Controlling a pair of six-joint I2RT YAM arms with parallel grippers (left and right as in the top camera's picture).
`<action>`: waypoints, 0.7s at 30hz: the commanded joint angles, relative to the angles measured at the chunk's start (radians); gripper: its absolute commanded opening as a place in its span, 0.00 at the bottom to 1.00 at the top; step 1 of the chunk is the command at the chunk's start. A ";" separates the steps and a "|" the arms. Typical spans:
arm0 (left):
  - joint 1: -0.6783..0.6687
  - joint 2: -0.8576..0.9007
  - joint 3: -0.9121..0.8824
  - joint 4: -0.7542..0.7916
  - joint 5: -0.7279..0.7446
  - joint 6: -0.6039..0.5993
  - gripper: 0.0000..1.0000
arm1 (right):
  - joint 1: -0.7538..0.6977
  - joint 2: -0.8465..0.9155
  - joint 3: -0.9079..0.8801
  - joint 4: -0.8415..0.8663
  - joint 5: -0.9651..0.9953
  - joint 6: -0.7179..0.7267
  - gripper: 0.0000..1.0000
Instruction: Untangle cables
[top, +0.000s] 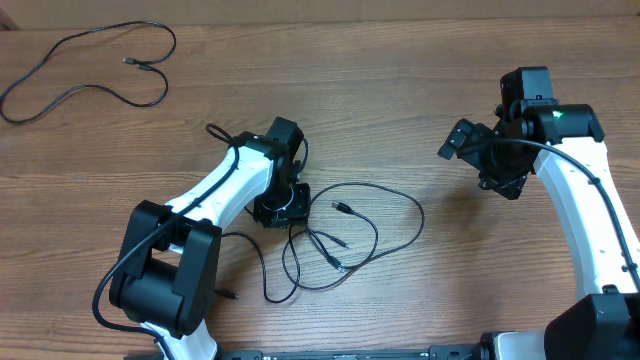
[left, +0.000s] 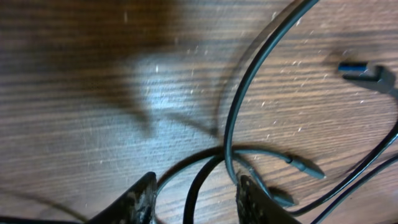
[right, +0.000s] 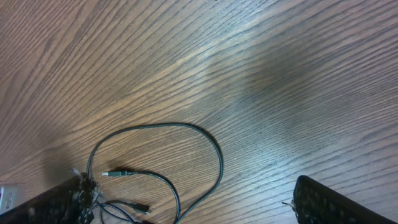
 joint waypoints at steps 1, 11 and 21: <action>-0.005 0.013 -0.003 -0.004 -0.008 0.005 0.35 | 0.002 -0.005 0.002 0.005 0.009 -0.004 1.00; 0.009 0.010 0.056 -0.068 -0.008 -0.003 0.04 | 0.002 -0.005 0.002 0.005 0.009 -0.004 1.00; 0.013 -0.105 0.713 -0.470 -0.001 0.050 0.04 | 0.002 -0.005 0.002 0.005 0.009 -0.004 1.00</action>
